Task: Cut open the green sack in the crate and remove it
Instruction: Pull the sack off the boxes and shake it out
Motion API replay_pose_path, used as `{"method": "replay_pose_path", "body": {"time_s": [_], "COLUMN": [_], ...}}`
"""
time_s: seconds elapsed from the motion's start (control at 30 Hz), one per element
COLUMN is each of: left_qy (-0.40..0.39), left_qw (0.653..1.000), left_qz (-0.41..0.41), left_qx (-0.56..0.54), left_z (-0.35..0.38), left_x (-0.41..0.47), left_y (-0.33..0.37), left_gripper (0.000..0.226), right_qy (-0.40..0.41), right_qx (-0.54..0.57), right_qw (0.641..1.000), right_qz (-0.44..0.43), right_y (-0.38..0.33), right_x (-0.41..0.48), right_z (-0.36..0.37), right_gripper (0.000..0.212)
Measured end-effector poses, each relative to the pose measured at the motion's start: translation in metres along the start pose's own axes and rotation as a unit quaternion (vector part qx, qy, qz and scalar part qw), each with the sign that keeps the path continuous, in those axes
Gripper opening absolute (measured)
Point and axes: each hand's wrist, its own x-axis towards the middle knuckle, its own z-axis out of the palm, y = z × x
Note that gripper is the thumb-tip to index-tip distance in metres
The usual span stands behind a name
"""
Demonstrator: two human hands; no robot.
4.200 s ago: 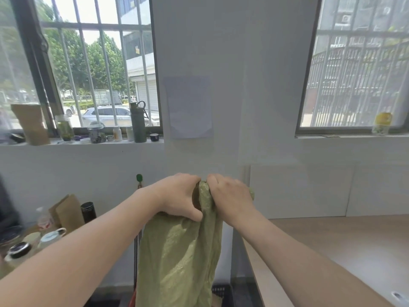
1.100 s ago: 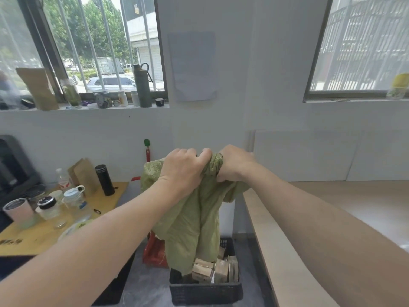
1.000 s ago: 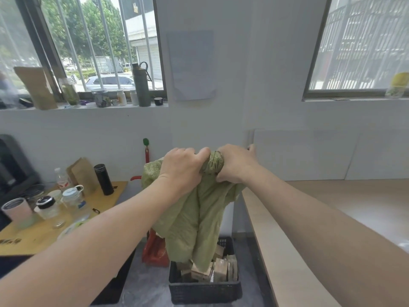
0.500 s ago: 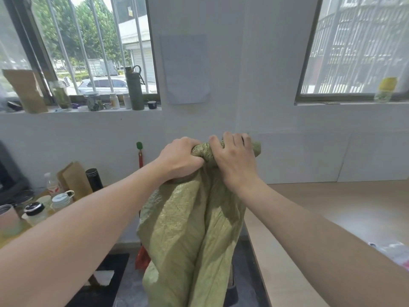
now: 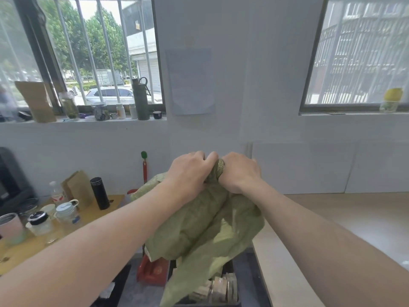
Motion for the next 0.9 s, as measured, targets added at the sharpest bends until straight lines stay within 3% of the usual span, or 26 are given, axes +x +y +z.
{"method": "replay_pose_path", "body": {"time_s": [0.2,0.27,0.37,0.5,0.63,0.9], "left_qy": [0.005,-0.005,-0.035,-0.063,-0.074,-0.148], "left_qw": [1.0,1.0,0.998,0.988,0.959,0.908], "left_qz": [-0.015,-0.022,-0.041,-0.09,-0.142,-0.128], "left_qx": [0.015,0.002,-0.028,-0.112,-0.232,-0.371], "left_z": [0.008,0.007,0.005,0.005,0.0,-0.012], "left_x": [-0.003,-0.001,0.004,0.008,0.017,0.025], "left_y": [0.003,0.002,0.001,-0.006,-0.014,-0.014], "left_gripper": [0.042,0.04,0.033,0.024,0.018,0.012], "right_qy": [-0.081,-0.087,-0.086,0.041,0.158,0.235], "right_qx": [0.103,0.107,0.072,-0.069,-0.208,-0.232], "right_qw": [0.991,0.99,0.994,0.994,0.957,0.937], "right_qz": [0.022,0.019,0.0,-0.068,-0.125,-0.116], "right_y": [-0.001,0.0,0.001,0.005,0.008,0.01], "right_x": [-0.001,-0.002,-0.003,-0.005,-0.006,-0.004], "right_z": [0.001,-0.001,-0.003,0.003,0.013,0.009], "right_gripper": [0.008,0.006,0.02,0.052,0.091,0.044]}}
